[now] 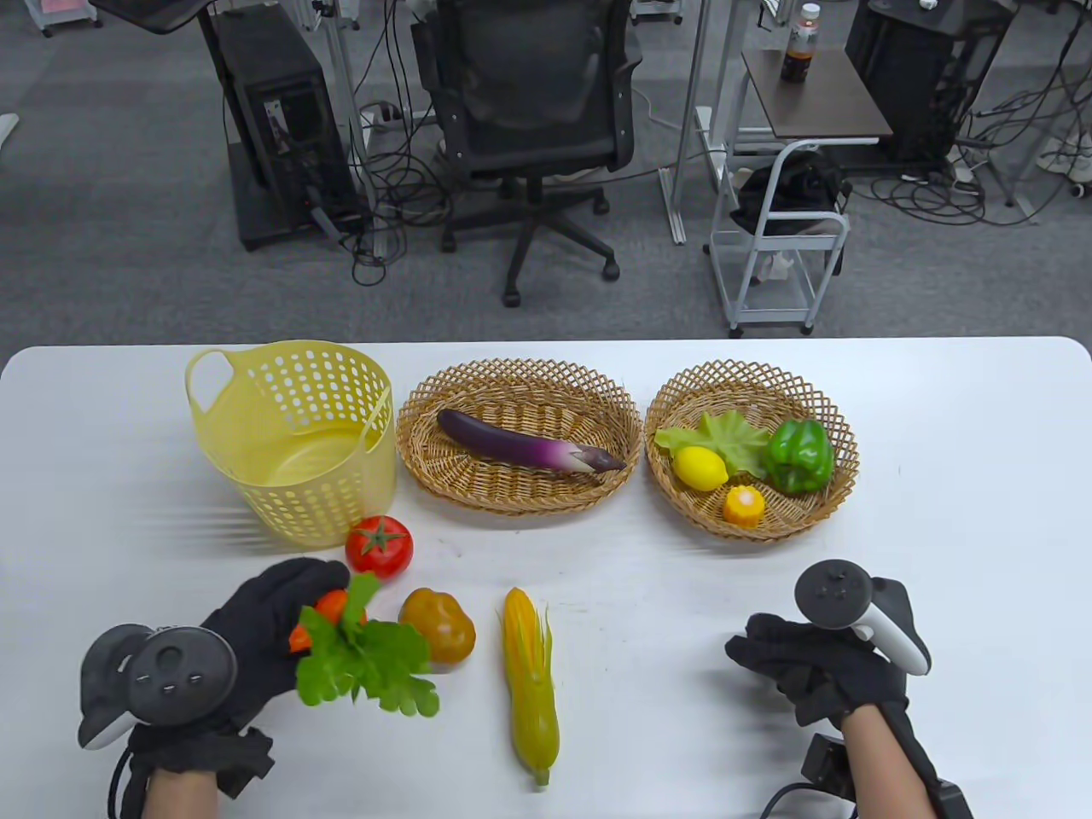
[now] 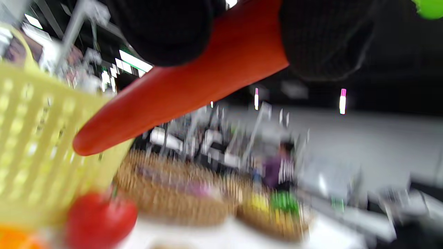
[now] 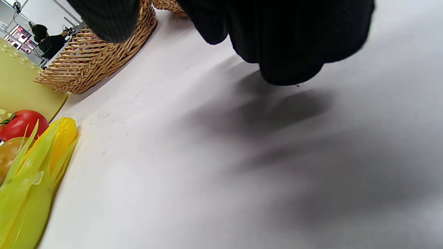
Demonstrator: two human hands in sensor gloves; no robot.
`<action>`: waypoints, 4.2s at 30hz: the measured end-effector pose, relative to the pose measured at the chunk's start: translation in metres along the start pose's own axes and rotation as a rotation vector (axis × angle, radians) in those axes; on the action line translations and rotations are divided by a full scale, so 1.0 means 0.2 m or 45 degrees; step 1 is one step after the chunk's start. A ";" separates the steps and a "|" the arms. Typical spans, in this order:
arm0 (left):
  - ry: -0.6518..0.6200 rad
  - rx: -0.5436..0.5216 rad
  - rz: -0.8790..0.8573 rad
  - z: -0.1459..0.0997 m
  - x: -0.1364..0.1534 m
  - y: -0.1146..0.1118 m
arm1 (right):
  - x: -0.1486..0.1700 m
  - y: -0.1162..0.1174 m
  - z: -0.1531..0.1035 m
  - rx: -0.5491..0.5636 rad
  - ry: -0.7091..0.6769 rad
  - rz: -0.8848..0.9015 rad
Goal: Place 10 objects into 3 containers
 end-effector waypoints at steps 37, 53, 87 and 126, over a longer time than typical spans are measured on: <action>0.841 0.037 -0.345 0.11 0.79 -0.29 | 0.03 -0.01 0.02 -0.012 0.009 0.064; 0.886 0.672 -0.488 -0.05 0.84 -0.62 | 0.04 -0.01 0.02 -0.008 -0.007 0.077; 0.489 0.281 -0.168 0.18 0.44 -0.24 | 0.04 -0.02 0.02 -0.003 -0.059 0.095; 0.698 -0.105 -0.198 0.45 0.40 -0.15 | 0.04 0.00 0.03 -0.035 -0.040 0.096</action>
Point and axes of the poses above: the tracker on the back of each hand, its own x axis roughly to the little-finger side, its own z axis roughly from the wrist to the fingertips, y = z × x, the point moved 4 cm from there along z, roughly from the wrist to the fingertips, and after that the axes turned 6 degrees about y, right-handed, at the moved point
